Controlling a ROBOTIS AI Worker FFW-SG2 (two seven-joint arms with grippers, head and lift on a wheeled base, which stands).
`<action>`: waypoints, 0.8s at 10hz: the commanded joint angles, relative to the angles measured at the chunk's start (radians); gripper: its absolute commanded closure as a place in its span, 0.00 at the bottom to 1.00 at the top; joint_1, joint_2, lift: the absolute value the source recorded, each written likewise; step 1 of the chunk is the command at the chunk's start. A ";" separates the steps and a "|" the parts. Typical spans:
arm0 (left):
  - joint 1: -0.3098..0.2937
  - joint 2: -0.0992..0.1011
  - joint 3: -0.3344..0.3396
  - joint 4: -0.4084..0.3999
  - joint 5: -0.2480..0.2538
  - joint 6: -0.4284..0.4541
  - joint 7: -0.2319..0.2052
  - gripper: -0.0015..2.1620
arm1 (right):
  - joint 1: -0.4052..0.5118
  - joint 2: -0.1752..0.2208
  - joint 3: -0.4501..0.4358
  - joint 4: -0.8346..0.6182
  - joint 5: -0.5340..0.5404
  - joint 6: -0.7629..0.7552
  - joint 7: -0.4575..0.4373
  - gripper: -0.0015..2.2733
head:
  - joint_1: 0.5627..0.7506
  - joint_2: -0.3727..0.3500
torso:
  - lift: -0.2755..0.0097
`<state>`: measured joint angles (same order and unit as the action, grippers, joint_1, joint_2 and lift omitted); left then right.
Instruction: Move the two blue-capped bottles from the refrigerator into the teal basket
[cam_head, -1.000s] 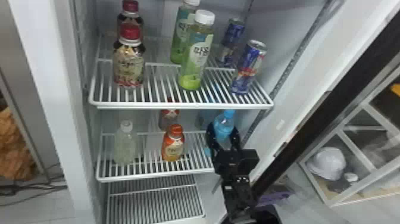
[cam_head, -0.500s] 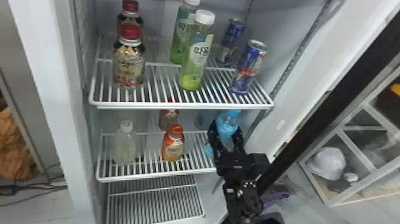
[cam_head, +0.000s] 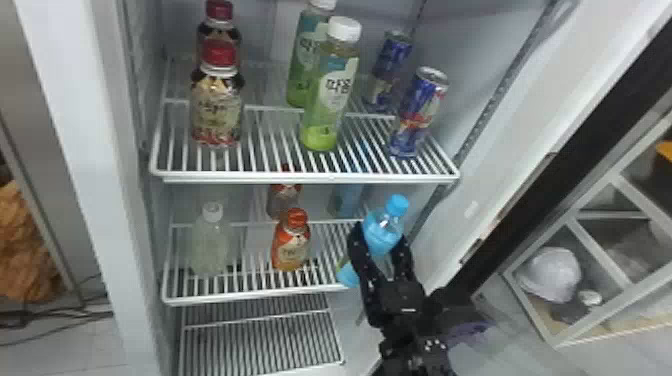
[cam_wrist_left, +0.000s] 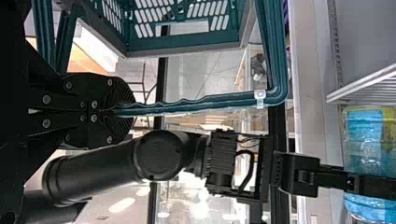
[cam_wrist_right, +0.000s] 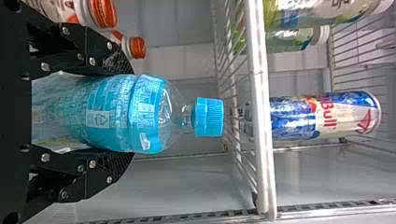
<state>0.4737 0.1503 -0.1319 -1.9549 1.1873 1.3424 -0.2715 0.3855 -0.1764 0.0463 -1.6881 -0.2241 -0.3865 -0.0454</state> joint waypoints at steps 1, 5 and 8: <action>0.000 0.000 0.000 0.000 0.000 0.000 0.000 0.54 | 0.051 0.000 -0.013 -0.063 -0.003 0.021 0.012 0.28 | 0.70 0.03 | 0.49; 0.002 0.000 0.002 0.000 0.002 0.000 0.000 0.54 | 0.194 0.000 -0.046 -0.228 -0.012 0.099 0.053 0.28 | 0.70 0.03 | 0.49; 0.005 0.002 0.002 0.000 0.002 0.000 0.000 0.54 | 0.316 0.000 -0.089 -0.367 -0.012 0.195 0.104 0.28 | 0.70 0.03 | 0.49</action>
<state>0.4773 0.1510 -0.1292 -1.9549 1.1888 1.3425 -0.2722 0.6809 -0.1764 -0.0353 -2.0304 -0.2362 -0.2109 0.0584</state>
